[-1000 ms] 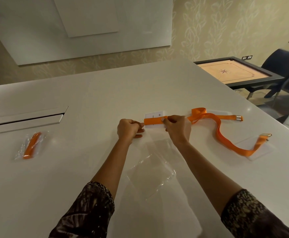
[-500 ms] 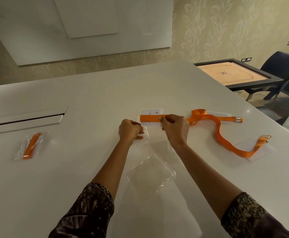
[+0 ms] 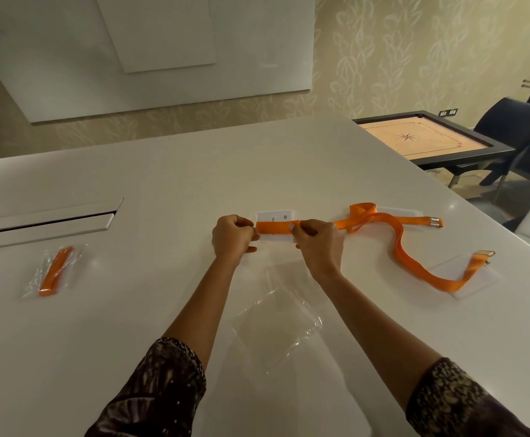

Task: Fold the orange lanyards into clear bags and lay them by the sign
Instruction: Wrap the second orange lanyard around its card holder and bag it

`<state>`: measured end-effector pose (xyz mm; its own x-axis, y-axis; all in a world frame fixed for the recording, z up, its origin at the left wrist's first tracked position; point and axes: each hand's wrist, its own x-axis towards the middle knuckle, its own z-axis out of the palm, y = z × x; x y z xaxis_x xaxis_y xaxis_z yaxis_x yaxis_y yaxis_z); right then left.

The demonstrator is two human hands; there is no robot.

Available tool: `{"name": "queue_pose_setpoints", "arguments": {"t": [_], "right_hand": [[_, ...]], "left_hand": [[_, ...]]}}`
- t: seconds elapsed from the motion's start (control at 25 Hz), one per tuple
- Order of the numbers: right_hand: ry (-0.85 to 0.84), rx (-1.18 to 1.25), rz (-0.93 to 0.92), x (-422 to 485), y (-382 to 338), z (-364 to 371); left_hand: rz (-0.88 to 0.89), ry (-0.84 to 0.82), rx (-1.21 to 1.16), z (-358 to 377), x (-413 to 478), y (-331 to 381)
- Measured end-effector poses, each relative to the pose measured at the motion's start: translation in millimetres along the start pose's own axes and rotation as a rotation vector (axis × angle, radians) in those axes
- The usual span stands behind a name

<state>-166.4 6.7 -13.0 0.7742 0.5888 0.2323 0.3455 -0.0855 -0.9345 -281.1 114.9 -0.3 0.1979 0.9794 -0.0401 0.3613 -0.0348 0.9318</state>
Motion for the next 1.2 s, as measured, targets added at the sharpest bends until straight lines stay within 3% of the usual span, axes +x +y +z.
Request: {"name": "queue_pose_setpoints", "arguments": {"t": [0.28,0.44,0.64,0.8,1.0,1.08,1.2], "right_hand": [[-0.059,-0.011,0.02,6,-2,5],[-0.091,0.095,0.097,14,-4,3],[-0.176,0.302,0.216,17,-7,1],[-0.284,0.384,0.233,25,-10,-8],[-0.269,0.146,0.081,36,-10,-8],[-0.285,0.041,-0.037,40,-14,-10],[-0.318,-0.097,-0.17,43,-22,-11]], "left_hand": [[0.237,0.057,0.208,5,-6,9],[0.38,0.007,0.232,10,-12,15],[0.356,-0.123,-0.012,18,-23,28],[0.289,-0.214,-0.077,14,-19,34],[0.621,0.116,0.285,-3,-10,45],[0.578,0.019,0.414,-10,0,46],[0.346,-0.288,0.202,-16,7,40]]}}
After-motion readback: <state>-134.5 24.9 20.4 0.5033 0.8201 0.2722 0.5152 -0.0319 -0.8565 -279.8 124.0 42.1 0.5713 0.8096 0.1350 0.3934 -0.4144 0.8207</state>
